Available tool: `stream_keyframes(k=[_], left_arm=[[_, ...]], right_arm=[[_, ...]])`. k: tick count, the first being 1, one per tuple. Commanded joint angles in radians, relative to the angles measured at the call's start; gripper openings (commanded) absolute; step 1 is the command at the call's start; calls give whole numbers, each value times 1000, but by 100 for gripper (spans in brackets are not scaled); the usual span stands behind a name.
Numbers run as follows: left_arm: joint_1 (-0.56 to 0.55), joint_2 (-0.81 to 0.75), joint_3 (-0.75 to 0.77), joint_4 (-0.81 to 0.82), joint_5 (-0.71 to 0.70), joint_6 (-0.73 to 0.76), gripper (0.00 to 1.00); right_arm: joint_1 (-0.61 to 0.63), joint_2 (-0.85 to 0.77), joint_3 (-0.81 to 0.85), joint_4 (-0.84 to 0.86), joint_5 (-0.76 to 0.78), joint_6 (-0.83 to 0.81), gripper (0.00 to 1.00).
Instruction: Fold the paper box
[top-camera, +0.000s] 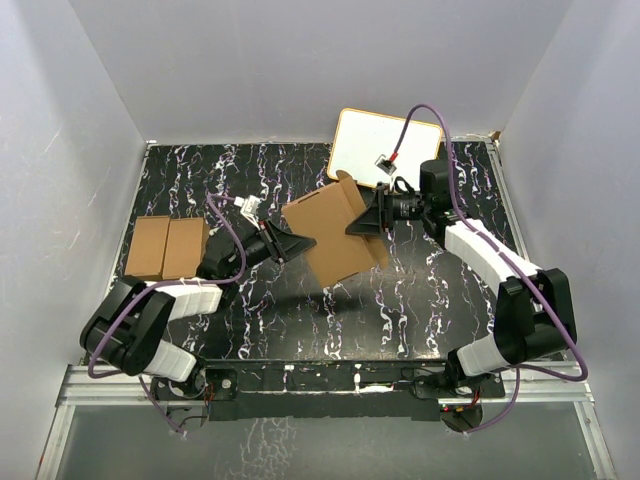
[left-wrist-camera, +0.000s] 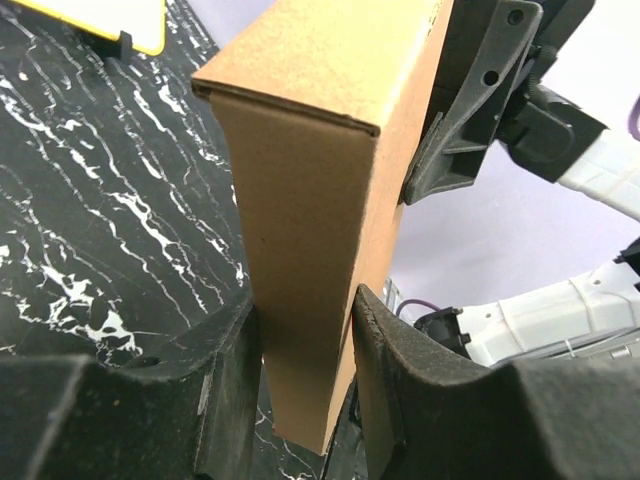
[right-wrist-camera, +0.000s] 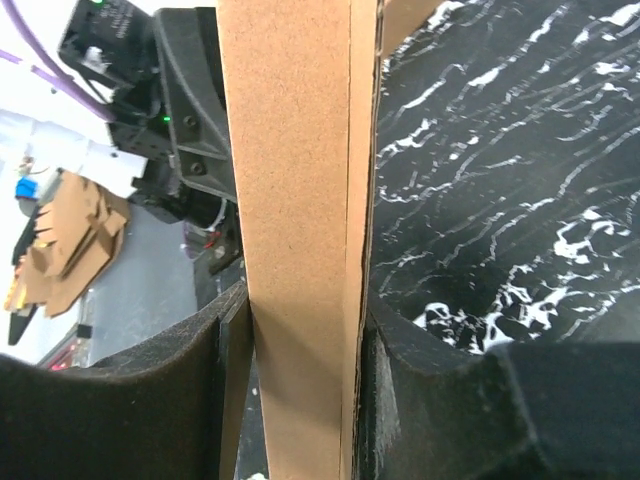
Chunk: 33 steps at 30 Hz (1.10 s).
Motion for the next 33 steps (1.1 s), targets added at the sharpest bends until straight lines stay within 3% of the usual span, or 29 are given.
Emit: stream_keyframes(k=[1,15,20,25,33], left_arm=[[-16,12,35,-6,-52,8,14],[-43,60,77,-123,-154,-13,4],[-45,84,60,-38,-145,-24,4],[-42,117,24,61,-107,-25,4],[-41,142,11,62,-99,-28,2]], right_arm=[[28,20,71,-151,152,-180,43],[175,53,156,-335,606,-419,52],[158,67,140,-304,502,-370,68],[60,111,114,-249,256,-288,68],[28,93,55,-202,268,-304,69]])
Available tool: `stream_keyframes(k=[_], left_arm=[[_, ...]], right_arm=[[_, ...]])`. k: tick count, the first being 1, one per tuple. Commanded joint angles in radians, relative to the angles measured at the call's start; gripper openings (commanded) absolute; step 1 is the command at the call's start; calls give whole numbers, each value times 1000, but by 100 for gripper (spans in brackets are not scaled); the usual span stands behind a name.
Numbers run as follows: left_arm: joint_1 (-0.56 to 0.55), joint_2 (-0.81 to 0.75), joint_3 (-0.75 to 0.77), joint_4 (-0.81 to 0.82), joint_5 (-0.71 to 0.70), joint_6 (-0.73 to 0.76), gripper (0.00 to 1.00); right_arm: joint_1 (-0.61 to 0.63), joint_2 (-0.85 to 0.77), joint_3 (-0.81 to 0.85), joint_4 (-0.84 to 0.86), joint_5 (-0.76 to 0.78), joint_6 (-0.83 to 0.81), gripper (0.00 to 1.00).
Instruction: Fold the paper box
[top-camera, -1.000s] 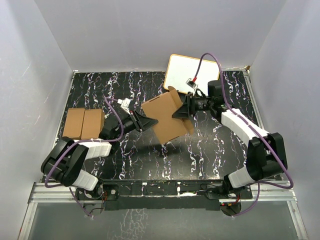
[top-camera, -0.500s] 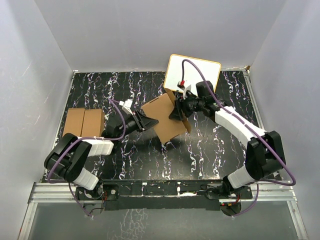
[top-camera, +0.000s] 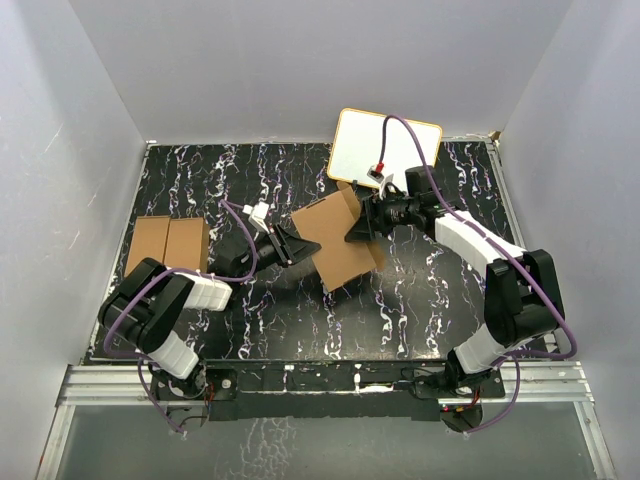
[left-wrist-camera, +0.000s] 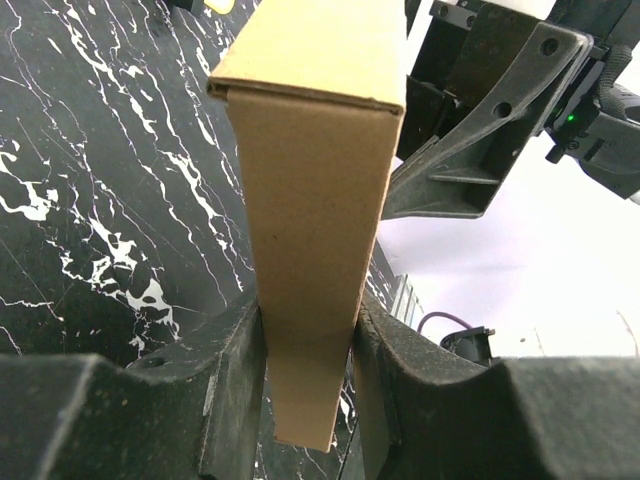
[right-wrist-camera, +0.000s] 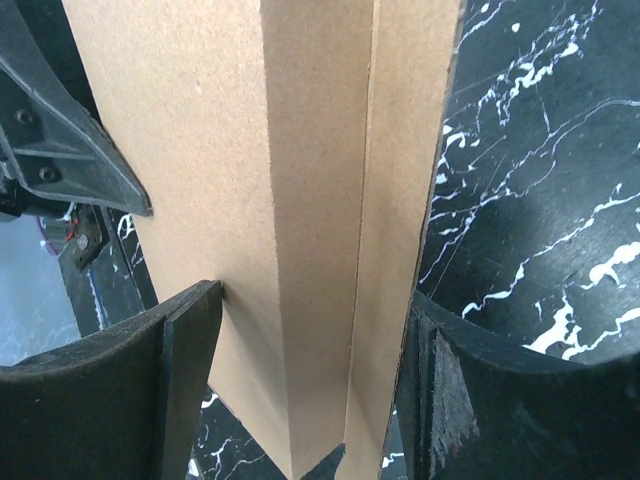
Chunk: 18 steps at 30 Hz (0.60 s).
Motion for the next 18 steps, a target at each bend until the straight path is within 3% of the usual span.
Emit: stream_keyframes(k=[1,8,14,18], left_arm=[[-2,-12,6,55,14,-2,2],[-2,-12,18,35,8,-1,1],[-2,-11,10,49,24,-6,0],[-1,-13,11,38,31,-4,0]], right_arm=[[2,-29,-21,77,-25,-11,69],[-14,-56,-31,83,-32,-22,78],[-92,-51,-60,153,-156,63,78],[-100,-62,-78,178,-154,75,72]])
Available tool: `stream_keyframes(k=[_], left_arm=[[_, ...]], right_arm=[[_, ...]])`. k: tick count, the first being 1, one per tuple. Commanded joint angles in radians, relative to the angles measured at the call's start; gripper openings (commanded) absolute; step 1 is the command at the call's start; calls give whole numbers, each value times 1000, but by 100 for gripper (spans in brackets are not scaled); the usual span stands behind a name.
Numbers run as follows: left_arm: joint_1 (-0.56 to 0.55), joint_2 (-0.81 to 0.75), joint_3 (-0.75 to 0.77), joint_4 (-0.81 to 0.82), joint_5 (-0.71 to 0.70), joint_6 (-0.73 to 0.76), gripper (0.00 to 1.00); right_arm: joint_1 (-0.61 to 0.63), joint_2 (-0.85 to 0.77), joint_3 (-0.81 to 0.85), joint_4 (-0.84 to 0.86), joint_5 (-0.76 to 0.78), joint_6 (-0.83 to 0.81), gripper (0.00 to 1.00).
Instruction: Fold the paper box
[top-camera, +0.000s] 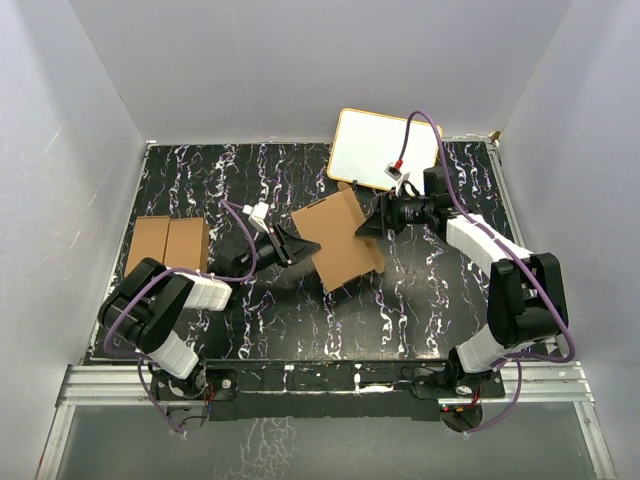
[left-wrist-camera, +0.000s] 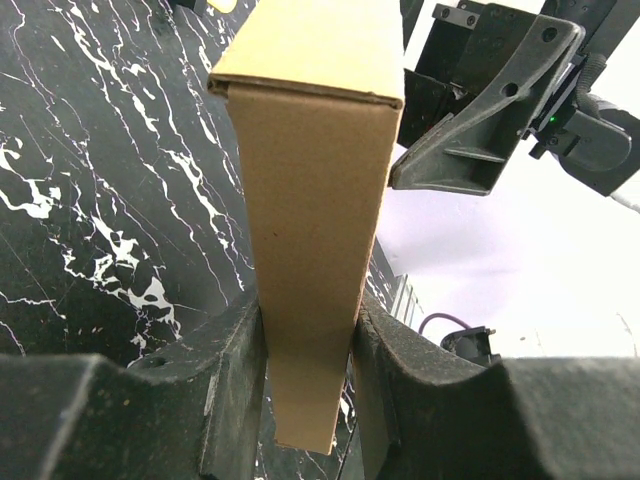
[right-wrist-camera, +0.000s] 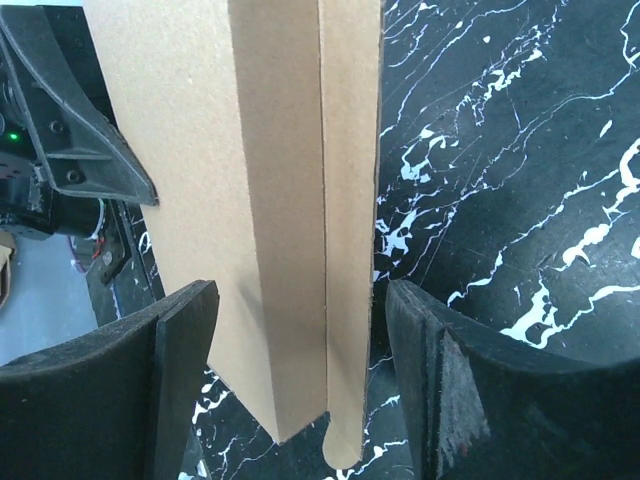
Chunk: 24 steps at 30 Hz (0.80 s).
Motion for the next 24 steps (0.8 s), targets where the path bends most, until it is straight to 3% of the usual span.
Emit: stream_keyframes(k=[1,10,16,20,24], left_arm=[[-1,-13,13,42,23,-1,0],[-2,9,47,7,33,1,0],[-1,26,72,-8,37,-1,0],[-2,41,89,-21,40,-2,0],[-2,54,96,-28,42,2,0]], right_arm=[[-8,-46,-23,98,-55,26,67],[5,-60,-36,90,-26,-13,43],[68,-72,-16,26,86,-105,29],[98,-71,-2,-7,100,-138,30],[100,-61,1,-14,33,-141,41]])
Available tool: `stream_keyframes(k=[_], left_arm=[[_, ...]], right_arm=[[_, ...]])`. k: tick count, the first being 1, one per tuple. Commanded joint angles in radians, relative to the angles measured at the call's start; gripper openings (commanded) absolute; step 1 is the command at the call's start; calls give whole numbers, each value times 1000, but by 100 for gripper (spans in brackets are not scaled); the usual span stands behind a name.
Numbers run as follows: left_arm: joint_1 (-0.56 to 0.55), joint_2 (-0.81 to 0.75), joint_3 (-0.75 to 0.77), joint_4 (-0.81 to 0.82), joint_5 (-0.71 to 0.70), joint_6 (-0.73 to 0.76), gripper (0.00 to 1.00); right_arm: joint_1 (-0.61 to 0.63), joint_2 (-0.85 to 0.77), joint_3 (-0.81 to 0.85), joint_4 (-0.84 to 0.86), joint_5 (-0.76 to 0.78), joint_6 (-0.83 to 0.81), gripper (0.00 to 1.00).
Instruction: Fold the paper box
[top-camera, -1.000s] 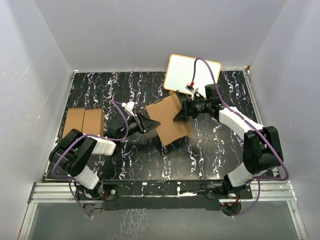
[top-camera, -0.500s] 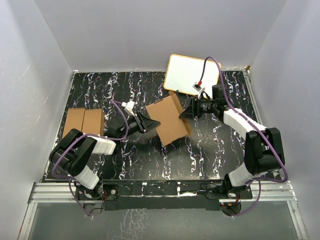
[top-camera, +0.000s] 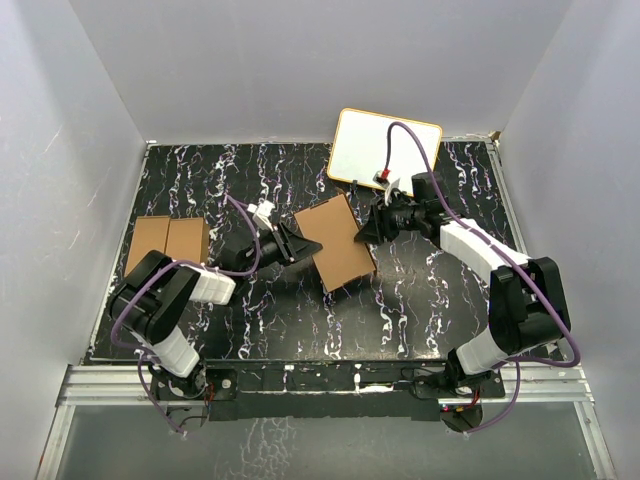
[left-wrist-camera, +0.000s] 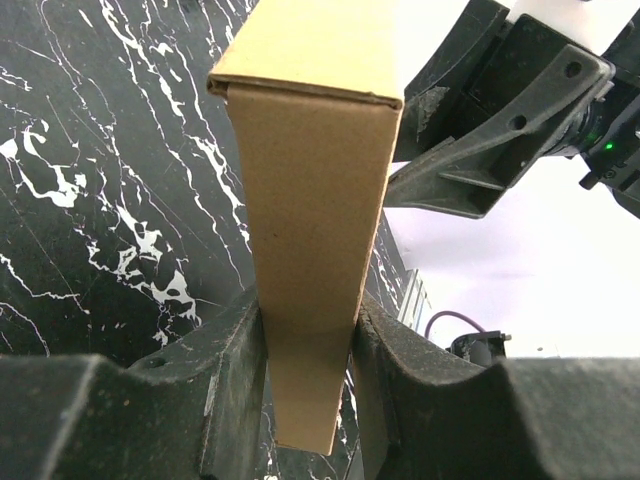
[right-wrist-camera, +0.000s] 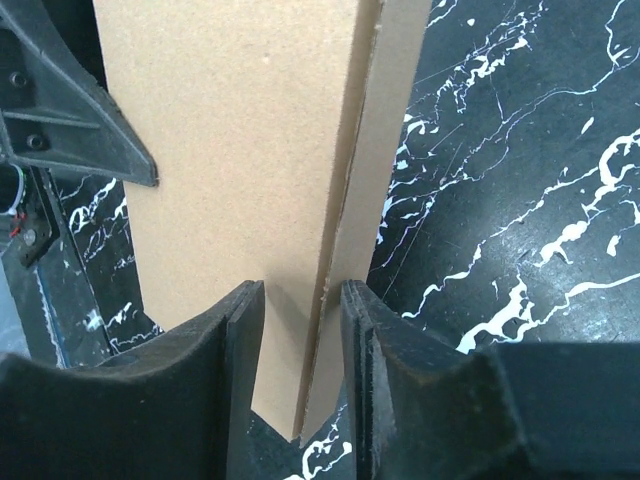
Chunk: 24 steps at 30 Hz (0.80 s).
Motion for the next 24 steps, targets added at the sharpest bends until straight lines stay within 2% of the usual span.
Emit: stream_keyframes(k=[1,10,16,19,24], left_arm=[[-7,4,52,27,24,1,0],[-6,50,70,47,66,-13,0],[24,64,55,55,129,-12,0],[59,56,35,36,167,-11,0],[97,69,41,-28,261,-13,0]], right_arm=[[34,-24,32,9,-120,-31,43],[33,63,11,45,-316,12,44],[-27,64,7,17,-311,-28,52],[-74,56,-8,7,-316,-48,53],[-84,72,-6,-51,-308,-148,54]])
